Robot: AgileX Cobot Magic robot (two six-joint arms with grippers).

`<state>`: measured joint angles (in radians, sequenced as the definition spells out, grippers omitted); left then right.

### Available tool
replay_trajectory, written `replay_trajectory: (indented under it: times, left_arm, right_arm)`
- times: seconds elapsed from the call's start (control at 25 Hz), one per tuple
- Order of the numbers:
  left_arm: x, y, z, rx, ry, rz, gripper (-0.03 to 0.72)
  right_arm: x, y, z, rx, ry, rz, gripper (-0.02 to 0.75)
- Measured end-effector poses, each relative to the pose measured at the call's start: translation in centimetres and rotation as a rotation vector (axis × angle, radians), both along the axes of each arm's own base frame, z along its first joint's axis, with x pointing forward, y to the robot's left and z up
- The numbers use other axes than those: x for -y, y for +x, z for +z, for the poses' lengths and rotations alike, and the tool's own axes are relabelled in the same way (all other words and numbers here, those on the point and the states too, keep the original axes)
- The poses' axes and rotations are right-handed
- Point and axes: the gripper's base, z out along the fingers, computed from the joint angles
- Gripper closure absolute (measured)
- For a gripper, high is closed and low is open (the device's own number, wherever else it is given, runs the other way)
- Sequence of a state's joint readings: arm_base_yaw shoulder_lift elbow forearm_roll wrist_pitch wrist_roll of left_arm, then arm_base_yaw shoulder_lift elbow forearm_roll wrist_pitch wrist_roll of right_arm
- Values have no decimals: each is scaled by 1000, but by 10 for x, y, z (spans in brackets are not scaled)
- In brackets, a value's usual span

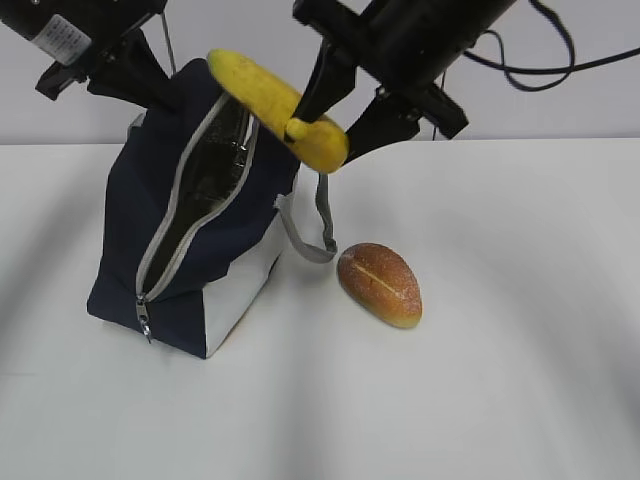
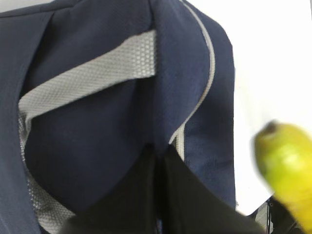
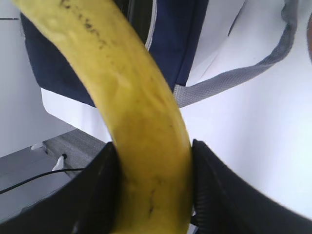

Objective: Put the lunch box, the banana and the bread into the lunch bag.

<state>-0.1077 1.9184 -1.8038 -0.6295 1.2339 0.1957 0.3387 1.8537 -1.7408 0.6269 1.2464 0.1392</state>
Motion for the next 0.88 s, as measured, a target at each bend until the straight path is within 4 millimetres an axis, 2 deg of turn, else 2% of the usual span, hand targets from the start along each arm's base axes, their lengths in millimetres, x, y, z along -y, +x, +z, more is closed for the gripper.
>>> replay_trajectory:
  times: [0.12, 0.32, 0.6, 0.88]
  left_arm:
    - [0, 0, 0, 0, 0, 0, 690]
    - [0, 0, 0, 0, 0, 0, 690]
    - [0, 0, 0, 0, -1, 0, 690]
    - [0, 0, 0, -1, -1, -1, 690]
  right_arm:
    - [-11, 3, -14, -65, 7, -10, 409]
    - [-16, 14, -39, -166, -5, -90, 409]
    - [-20, 29, -52, -228, 41, -279, 409]
    - [-46, 33, -59, -202, 131, -341, 410]
